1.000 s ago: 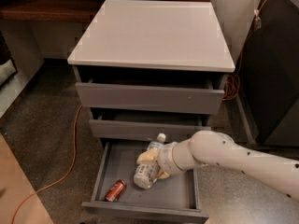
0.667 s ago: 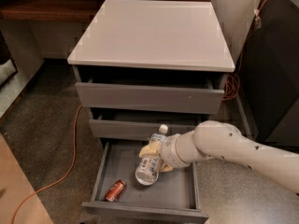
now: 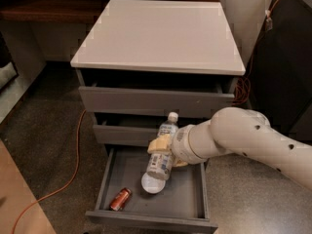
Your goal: Pick blue plastic bottle from bottom drawer and place on counter
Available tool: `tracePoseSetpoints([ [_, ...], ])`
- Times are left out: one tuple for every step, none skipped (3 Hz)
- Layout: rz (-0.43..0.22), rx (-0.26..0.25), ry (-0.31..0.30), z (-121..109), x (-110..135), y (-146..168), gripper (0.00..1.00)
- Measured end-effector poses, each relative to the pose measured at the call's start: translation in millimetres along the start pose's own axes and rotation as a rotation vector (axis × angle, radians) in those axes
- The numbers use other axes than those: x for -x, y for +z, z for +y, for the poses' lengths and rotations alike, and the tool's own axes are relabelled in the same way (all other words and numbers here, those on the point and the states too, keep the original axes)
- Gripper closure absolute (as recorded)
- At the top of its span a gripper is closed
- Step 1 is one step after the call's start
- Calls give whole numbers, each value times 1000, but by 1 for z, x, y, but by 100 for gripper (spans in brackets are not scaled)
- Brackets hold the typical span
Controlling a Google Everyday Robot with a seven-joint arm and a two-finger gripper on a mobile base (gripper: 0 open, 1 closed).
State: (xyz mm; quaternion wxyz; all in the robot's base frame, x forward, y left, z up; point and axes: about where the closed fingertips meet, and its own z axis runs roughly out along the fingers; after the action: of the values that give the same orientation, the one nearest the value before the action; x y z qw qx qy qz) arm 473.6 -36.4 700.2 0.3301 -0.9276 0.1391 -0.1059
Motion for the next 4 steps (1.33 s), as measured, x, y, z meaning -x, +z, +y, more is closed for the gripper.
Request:
tracePoseSetpoints([
  [10,2,2,-1,0,-1,100],
  [43,0,-13,-10,-2,-11,100],
  [73,7,-61,-31,-4,-28,100],
  [101,25,-117,-58,-8,-48,100],
])
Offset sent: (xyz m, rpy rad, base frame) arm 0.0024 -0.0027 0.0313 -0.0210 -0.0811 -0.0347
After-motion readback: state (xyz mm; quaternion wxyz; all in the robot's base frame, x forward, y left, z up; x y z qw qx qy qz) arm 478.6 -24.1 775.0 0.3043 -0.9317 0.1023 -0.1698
